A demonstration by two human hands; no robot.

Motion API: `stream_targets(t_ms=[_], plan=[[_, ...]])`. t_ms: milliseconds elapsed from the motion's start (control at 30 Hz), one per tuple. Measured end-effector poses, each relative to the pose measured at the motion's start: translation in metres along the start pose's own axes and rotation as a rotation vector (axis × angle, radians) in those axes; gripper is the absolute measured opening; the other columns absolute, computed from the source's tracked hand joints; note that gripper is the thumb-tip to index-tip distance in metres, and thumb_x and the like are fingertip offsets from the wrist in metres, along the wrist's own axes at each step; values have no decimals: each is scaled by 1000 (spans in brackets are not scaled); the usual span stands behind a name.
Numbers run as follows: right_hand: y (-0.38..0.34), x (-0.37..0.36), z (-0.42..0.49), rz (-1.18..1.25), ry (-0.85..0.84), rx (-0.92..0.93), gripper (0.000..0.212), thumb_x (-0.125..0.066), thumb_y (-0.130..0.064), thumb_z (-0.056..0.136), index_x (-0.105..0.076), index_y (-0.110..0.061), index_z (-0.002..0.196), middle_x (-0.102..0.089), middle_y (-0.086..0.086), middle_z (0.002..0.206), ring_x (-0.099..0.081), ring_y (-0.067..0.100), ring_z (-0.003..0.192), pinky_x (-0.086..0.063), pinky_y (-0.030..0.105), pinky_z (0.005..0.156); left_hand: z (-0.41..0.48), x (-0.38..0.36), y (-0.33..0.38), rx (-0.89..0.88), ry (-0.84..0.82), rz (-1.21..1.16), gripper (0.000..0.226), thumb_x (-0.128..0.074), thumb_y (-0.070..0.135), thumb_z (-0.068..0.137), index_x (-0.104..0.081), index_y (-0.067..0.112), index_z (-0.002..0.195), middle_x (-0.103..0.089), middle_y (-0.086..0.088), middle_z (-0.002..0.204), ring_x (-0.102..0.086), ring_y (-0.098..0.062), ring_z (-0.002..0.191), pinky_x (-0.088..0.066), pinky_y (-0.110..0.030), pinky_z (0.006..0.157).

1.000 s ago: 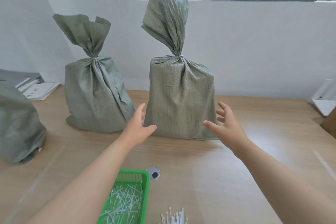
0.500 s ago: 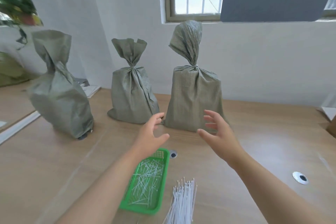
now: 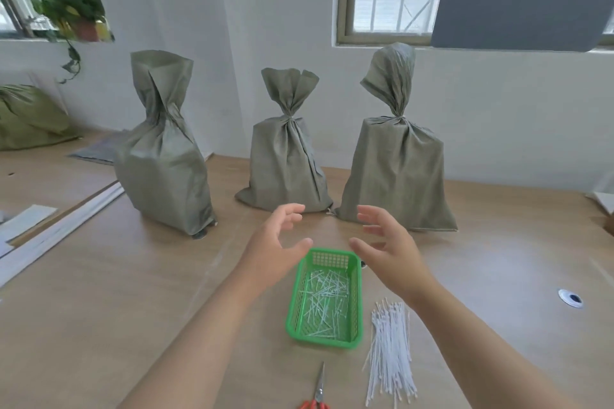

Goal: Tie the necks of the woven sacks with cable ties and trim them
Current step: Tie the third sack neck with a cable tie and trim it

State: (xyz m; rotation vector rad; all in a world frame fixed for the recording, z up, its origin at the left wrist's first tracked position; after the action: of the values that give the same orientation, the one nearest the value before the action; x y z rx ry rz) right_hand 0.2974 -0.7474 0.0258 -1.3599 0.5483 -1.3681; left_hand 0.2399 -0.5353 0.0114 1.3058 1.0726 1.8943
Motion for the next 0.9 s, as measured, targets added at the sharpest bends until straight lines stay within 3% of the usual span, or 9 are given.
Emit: stream_targets(t_ms=[167, 267, 333, 700, 900], plan=[[-30, -72, -12, 37, 47, -35, 44, -74, -19, 86, -58, -34, 124, -62, -21, 119, -57, -6, 109, -53, 37, 94, -14, 71, -36, 4, -37, -66, 55, -78, 24, 80, -53, 42, 126, -62, 14, 126, -56, 2, 116, -41, -15, 88], [-45, -109, -15, 53, 54, -45, 41, -74, -19, 86, -58, -37, 120, -63, -19, 119, -59, -2, 110, -54, 40, 93, -13, 109, -52, 21, -45, -109, 57, -70, 49, 64, -52, 50, 118, -63, 18, 123, -58, 4, 113, -44, -19, 89], [-52, -128, -13, 57, 49, -45, 40, -74, -21, 86, -58, -39, 119, -63, -21, 119, -59, -3, 111, -53, 40, 93, -11, 128, -62, 31, -42, -136, 59, -67, 54, 61, -52, 51, 118, -64, 19, 122, -59, 4, 112, -46, -24, 94], [-81, -209, 48, 145, -46, 16, 44, -73, -23, 86, -57, -35, 125, -62, -19, 119, -57, -3, 110, -52, 38, 94, 0, 188, -111, 83, 63, -183, 66, -69, 52, 63, -48, 52, 125, -60, 17, 133, -56, 8, 117, -44, -27, 102], [-97, -270, 83, 162, -96, 2, 58, -75, -29, 85, -48, -40, 135, -56, -23, 129, -50, -10, 116, -48, 31, 98, 29, 236, -145, 112, 89, -207, 77, -69, 51, 63, -44, 49, 135, -54, 19, 139, -51, 6, 127, -42, -26, 106]])
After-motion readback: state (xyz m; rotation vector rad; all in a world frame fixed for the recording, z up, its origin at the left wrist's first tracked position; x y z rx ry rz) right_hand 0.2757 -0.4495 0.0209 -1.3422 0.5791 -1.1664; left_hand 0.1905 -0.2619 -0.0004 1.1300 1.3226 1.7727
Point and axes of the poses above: each hand's wrist, its own z-axis towards the middle knuckle, its own x-axis out of the back of the hand, y = z × x, the point moved 5 cm from there along z, towards the middle knuckle
